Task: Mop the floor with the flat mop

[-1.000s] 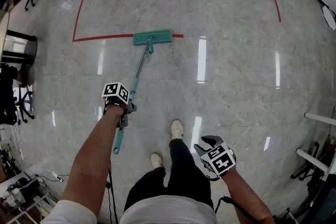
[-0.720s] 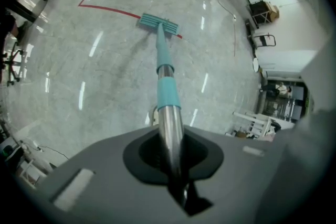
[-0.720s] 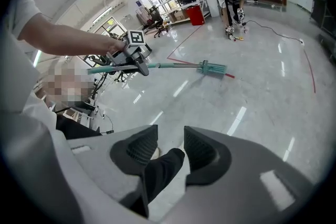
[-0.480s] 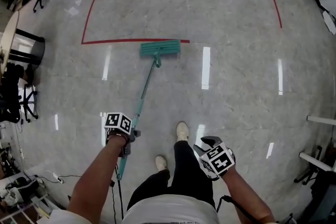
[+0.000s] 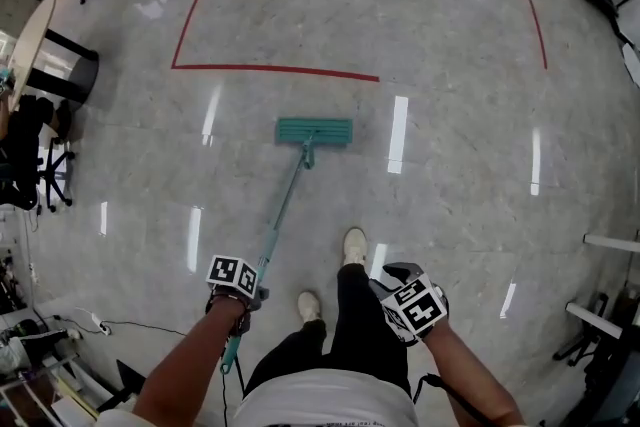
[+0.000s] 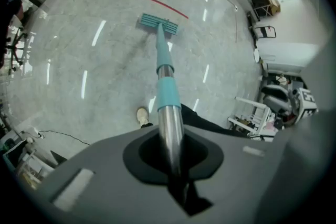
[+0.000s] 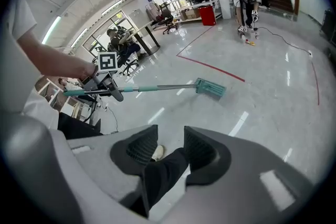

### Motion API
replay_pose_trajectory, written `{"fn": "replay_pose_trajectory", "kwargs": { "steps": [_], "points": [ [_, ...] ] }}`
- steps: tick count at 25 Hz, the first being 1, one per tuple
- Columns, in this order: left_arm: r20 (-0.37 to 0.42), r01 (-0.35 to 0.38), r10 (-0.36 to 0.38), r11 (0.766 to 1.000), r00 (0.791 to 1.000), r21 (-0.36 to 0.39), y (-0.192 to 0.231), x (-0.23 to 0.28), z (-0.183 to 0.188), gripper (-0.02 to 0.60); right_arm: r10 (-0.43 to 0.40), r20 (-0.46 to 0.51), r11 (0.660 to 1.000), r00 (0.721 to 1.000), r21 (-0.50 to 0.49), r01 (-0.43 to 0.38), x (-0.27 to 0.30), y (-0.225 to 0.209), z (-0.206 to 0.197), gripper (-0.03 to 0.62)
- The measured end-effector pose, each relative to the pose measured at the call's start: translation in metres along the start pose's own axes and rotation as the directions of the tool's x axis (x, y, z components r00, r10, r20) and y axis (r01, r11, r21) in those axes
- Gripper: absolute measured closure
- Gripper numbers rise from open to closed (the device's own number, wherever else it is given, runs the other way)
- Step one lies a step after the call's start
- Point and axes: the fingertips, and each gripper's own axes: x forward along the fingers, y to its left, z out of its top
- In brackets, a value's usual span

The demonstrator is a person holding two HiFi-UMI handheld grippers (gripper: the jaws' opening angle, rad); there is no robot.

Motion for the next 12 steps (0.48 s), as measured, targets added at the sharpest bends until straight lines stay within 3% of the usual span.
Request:
{"fn": "replay_pose_trajectory", "kwargs": {
  "steps": [6,12],
  "points": [
    [-0.041,-0.024,0.023,0.999,0.999,-0.024,0.031,0.015,-0.027,0.54,0.017,-0.02,1.0,1.0,-0.024,-0.017,0.011,0.018,0.004,0.434],
    [-0.062,-0.049,0.047,0.998,0.997,-0.045,0.049,0.024,-0.015,0.54,0.023,-0.046,0.999,0.999,-0.031,-0.024,0.011,0.024,0.001,0.434]
  ]
}}
